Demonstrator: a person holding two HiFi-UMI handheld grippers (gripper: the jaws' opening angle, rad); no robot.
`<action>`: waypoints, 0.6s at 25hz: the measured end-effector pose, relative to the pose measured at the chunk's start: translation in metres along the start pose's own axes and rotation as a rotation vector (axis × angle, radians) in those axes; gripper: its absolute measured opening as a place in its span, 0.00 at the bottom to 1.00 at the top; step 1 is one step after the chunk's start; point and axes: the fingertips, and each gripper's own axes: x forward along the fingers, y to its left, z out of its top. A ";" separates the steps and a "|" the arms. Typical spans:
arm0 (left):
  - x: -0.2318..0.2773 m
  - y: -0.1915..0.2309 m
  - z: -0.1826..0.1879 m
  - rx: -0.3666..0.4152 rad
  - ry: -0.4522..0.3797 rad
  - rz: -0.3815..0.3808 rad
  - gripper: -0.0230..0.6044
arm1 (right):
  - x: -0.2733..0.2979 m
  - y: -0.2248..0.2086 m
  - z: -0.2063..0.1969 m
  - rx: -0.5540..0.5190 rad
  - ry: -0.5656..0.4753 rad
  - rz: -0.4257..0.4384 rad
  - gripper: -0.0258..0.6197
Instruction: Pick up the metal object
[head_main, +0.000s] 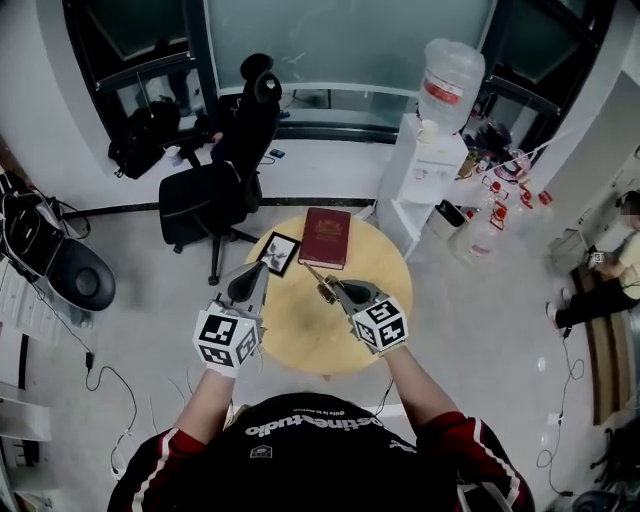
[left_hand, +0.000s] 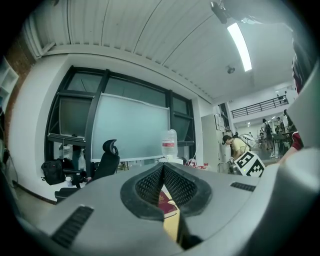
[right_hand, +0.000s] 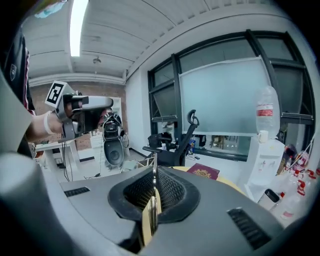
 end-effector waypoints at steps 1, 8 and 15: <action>0.000 -0.001 0.002 0.000 -0.002 -0.003 0.06 | -0.005 0.002 0.006 0.005 -0.012 -0.007 0.09; 0.003 -0.009 0.008 -0.004 -0.005 -0.035 0.06 | -0.040 0.012 0.037 0.071 -0.089 -0.063 0.09; 0.009 -0.019 0.015 -0.016 -0.020 -0.083 0.06 | -0.071 0.017 0.053 0.090 -0.142 -0.174 0.09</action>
